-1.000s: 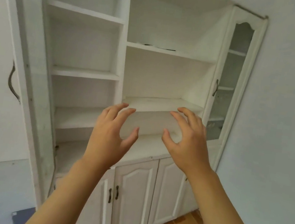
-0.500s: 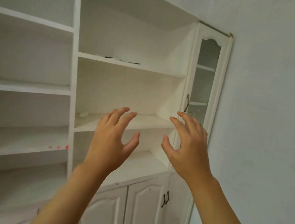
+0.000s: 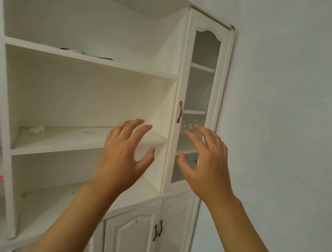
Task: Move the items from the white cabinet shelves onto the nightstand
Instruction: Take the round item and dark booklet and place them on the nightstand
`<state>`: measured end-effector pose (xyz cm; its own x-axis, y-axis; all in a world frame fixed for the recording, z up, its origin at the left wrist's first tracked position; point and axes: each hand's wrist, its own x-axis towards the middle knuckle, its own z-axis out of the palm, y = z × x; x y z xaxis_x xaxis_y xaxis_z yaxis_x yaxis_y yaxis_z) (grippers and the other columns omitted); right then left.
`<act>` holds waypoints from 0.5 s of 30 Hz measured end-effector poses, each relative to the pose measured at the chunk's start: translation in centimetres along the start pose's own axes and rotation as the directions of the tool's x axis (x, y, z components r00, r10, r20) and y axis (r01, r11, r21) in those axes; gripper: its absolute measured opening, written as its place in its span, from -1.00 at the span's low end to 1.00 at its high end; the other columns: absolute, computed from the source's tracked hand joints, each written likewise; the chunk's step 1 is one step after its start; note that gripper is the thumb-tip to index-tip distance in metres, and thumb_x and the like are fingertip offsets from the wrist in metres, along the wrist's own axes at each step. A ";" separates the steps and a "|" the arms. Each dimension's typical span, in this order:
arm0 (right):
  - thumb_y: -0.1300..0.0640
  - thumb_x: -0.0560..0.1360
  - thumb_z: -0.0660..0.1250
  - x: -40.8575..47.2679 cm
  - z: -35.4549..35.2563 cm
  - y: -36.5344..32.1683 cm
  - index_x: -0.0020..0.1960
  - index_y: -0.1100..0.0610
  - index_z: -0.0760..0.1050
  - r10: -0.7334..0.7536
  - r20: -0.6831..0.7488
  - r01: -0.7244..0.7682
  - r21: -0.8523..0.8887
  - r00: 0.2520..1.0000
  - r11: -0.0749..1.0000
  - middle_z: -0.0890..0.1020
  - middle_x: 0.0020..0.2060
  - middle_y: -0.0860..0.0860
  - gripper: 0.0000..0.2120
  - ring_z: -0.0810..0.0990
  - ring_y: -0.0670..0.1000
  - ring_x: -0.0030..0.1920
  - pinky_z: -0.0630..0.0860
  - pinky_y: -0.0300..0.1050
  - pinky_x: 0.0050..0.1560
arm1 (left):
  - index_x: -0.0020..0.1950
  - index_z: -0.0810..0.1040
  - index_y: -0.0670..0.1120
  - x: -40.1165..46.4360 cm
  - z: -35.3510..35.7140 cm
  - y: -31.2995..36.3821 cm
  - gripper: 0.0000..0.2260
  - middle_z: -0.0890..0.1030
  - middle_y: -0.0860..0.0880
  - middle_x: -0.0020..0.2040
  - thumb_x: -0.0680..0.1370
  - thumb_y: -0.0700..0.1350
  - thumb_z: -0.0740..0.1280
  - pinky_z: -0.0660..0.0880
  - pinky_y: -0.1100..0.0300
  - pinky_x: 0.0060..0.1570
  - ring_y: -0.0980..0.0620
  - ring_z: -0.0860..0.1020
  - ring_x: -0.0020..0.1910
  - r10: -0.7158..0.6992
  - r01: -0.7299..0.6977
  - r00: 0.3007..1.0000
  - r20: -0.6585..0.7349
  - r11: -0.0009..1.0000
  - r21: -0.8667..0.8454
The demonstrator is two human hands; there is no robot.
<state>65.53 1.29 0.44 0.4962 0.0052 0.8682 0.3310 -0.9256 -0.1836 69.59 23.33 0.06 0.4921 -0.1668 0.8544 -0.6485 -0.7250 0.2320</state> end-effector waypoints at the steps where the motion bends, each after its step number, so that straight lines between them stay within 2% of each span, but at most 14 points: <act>1: -0.17 0.57 0.34 0.3 0.4 0.8 0.46 -0.03 0.49 0.005 -0.001 -0.005 -0.003 1.000 1.000 0.44 0.51 -0.05 -0.50 0.35 0.03 0.52 0.25 0.07 0.51 | 0.50 0.44 0.06 0.5 0.9 -0.1 -0.54 0.44 0.04 0.49 0.62 0.14 0.32 0.38 -0.19 0.47 -0.03 0.35 0.50 0.005 -0.005 1.000 -0.001 1.000 -0.003; 5: -0.19 0.57 0.32 1.5 2.2 3.8 0.47 -0.03 0.48 0.011 -0.003 -0.011 -0.016 1.000 1.000 0.43 0.52 -0.05 -0.49 0.36 0.04 0.52 0.30 0.13 0.52 | 0.50 0.44 0.07 2.4 5.0 -0.8 -0.54 0.44 0.05 0.50 0.62 0.12 0.36 0.37 -0.15 0.48 0.00 0.35 0.50 0.016 -0.016 1.000 0.009 1.000 -0.016; 11: -0.21 0.57 0.32 3.9 5.9 9.0 0.47 -0.06 0.47 0.022 -0.019 -0.023 -0.043 1.000 0.999 0.44 0.51 -0.06 -0.49 0.36 0.02 0.52 0.32 0.17 0.52 | 0.50 0.45 0.07 5.8 11.4 -2.3 -0.50 0.45 0.03 0.50 0.59 0.21 0.26 0.40 -0.21 0.46 -0.04 0.37 0.50 0.001 0.000 1.000 0.007 0.997 -0.083; 15: -0.21 0.57 0.32 6.6 9.1 12.2 0.46 -0.06 0.49 0.016 -0.004 -0.016 -0.086 1.000 0.996 0.45 0.51 -0.05 -0.49 0.37 0.03 0.52 0.29 0.15 0.52 | 0.50 0.43 0.09 9.0 16.2 -4.8 -0.50 0.45 0.04 0.50 0.59 0.22 0.26 0.41 -0.18 0.46 -0.04 0.37 0.49 0.006 -0.006 1.000 -0.003 0.994 -0.106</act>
<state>80.12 -6.53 -0.30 0.4985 -0.0110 0.8668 0.2530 -0.9546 -0.1576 86.57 14.43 -0.89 0.4862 -0.1688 0.8574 -0.7098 -0.6486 0.2748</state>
